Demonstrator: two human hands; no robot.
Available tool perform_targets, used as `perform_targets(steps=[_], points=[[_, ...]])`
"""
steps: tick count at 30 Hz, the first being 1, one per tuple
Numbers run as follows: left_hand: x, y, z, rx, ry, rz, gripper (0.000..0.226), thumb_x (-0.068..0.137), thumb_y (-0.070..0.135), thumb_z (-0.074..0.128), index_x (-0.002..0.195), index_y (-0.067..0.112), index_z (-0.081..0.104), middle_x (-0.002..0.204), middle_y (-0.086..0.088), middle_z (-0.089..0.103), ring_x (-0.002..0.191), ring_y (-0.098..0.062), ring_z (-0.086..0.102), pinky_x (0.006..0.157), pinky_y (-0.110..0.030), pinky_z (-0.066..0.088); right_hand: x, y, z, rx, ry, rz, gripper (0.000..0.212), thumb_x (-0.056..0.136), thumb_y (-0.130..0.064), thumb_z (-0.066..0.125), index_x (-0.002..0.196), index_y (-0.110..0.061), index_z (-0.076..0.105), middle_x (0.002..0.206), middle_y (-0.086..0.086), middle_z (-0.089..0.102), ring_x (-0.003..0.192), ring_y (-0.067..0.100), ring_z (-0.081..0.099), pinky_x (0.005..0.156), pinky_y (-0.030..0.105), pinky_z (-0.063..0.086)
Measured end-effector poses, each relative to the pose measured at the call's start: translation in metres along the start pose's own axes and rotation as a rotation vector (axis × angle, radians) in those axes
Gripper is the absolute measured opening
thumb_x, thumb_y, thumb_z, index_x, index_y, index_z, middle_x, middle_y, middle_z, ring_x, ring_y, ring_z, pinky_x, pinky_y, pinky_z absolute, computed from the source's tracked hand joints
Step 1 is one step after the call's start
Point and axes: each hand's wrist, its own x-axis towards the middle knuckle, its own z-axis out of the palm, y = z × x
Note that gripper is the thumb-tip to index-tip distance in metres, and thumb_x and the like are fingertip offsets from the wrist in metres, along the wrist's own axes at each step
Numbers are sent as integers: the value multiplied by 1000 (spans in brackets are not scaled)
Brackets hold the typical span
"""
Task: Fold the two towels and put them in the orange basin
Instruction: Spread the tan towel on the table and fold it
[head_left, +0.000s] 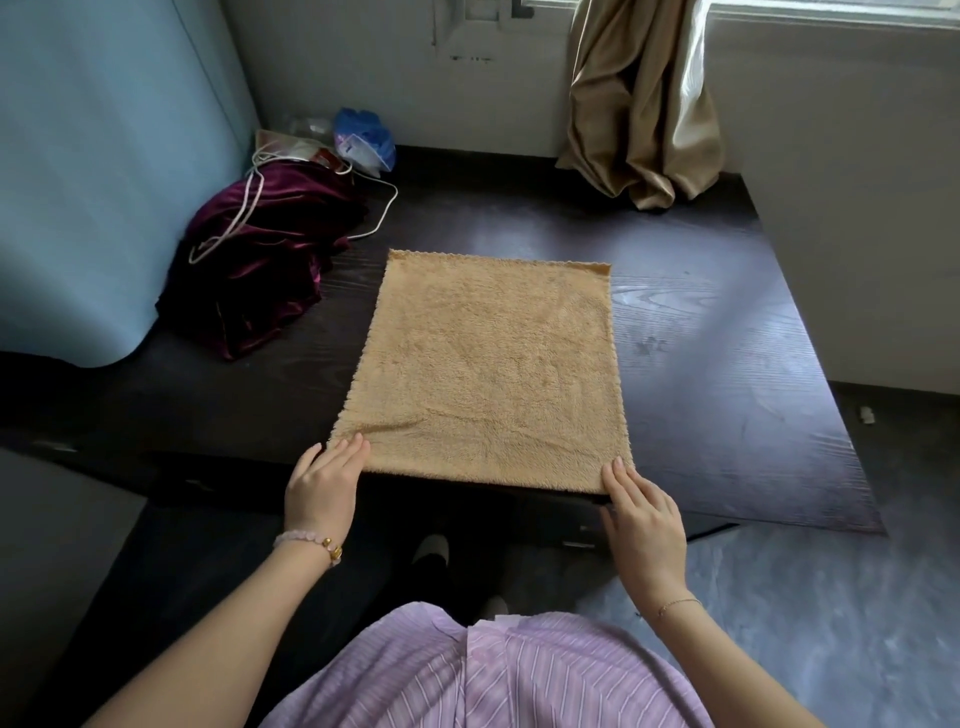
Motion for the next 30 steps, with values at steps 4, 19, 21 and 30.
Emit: perform_targets(steps=[4, 19, 21, 30], points=[[2, -4, -3, -3, 19, 61, 50, 50, -15, 81, 95, 6, 74, 99, -7, 73, 86, -21, 71, 84, -43, 51, -1, 3, 1, -2, 73, -12, 38, 73, -21, 63, 109, -9, 69, 115, 8, 69, 96, 27, 68, 86, 31, 37], [26, -41, -37, -138, -280, 284, 22, 75, 25, 39, 75, 20, 60, 75, 9, 58, 66, -11, 57, 71, -28, 48, 12, 7, -24, 147, 105, -19, 27, 81, -26, 49, 83, -12, 72, 80, -2, 70, 79, 10, 50, 75, 23, 35], [40, -44, -47, -310, -353, 142, 19, 78, 30, 42, 77, 22, 59, 74, 12, 56, 67, -7, 55, 63, -25, 48, 24, 4, -32, 190, 115, 37, 27, 79, -27, 49, 83, -12, 72, 82, -3, 69, 81, 10, 50, 76, 21, 34], [124, -42, -64, -819, -254, -314, 7, 87, 11, 62, 84, 17, 66, 75, 2, 65, 70, 0, 56, 61, -8, 40, 106, -4, -52, 604, 62, 418, 22, 79, -1, 67, 84, -22, 69, 81, -10, 69, 81, 4, 61, 74, 7, 41]])
